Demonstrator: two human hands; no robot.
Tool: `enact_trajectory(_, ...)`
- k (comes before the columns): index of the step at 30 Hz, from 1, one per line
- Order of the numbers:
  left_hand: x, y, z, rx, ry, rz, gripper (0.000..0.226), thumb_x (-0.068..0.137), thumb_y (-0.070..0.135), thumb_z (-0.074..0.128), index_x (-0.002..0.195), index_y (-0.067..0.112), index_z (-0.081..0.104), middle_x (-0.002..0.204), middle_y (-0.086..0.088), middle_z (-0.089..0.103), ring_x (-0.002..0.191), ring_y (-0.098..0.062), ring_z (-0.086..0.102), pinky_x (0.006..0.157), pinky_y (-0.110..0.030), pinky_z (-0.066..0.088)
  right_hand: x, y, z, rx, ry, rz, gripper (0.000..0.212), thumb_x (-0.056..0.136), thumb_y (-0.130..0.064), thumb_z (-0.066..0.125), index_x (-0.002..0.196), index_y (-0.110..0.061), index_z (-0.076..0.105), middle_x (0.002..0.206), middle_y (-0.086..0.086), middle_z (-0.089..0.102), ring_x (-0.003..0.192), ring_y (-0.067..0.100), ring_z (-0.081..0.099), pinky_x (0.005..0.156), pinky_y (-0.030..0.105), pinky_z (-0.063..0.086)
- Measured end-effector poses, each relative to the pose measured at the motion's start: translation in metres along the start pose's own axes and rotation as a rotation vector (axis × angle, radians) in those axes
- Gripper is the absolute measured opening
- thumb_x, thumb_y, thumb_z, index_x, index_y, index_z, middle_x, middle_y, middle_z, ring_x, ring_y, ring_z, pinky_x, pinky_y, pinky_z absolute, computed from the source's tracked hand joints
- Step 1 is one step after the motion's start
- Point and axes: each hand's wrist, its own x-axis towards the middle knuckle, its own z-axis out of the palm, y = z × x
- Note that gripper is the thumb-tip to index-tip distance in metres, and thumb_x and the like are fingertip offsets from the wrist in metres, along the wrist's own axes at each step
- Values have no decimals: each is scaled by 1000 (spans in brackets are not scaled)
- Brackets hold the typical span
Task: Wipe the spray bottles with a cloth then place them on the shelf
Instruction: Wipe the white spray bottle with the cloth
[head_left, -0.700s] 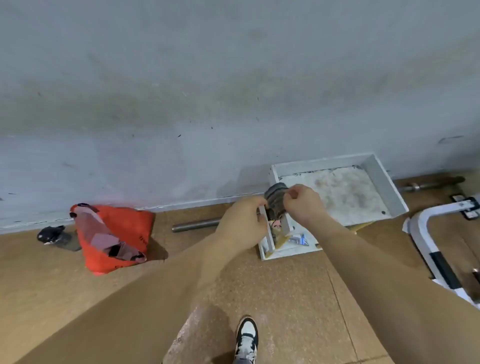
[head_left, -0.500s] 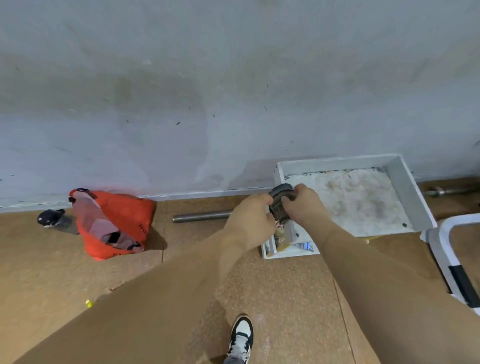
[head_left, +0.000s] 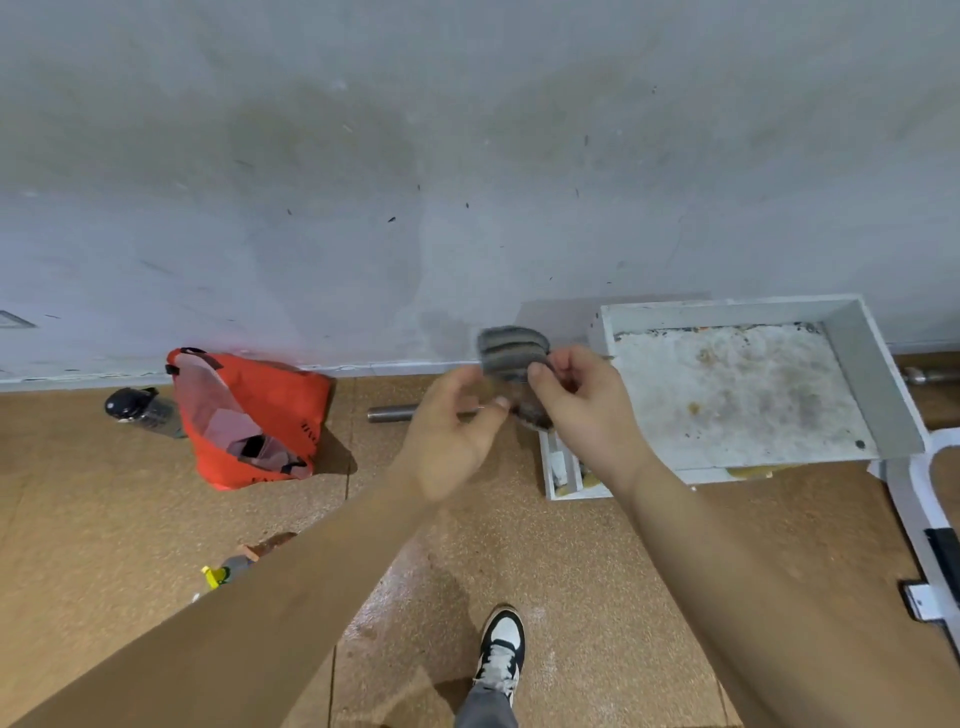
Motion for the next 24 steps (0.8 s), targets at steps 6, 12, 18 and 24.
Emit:
enact_trajectory(6,-26,-32,-95,-501,137,-279,16,95,25,74,108,18,69,95,-6,78,83,-20,75,69,-34,59,-49,-24,110,270,-237,238,17,93,-26,65,77,-21,67,86,9,68,90,26,63,84,41,46)
enact_trajectory(12,-48,-162,-211,-364,202,-231,15,90,14,75,93,12,61,83,-5,68,69,-9,68,53,-19,50,-74,22,278,216,-257,367,29,102,-33,59,115,-12,75,111,14,78,103,27,75,92,43,58)
enact_trajectory(18,-53,-333,-292,-118,306,-212,19,87,14,74,95,11,57,76,1,57,69,-16,52,54,-22,41,-83,136,460,101,-390,483,16,91,-25,67,96,-13,77,104,20,78,92,32,76,84,44,59)
enact_trajectory(24,-22,-517,-284,-150,382,-198,14,91,21,76,99,21,64,89,-5,71,78,-19,63,76,-38,56,-79,292,552,21,-534,564,44,85,-45,63,119,-17,71,107,12,79,104,32,75,103,52,55)
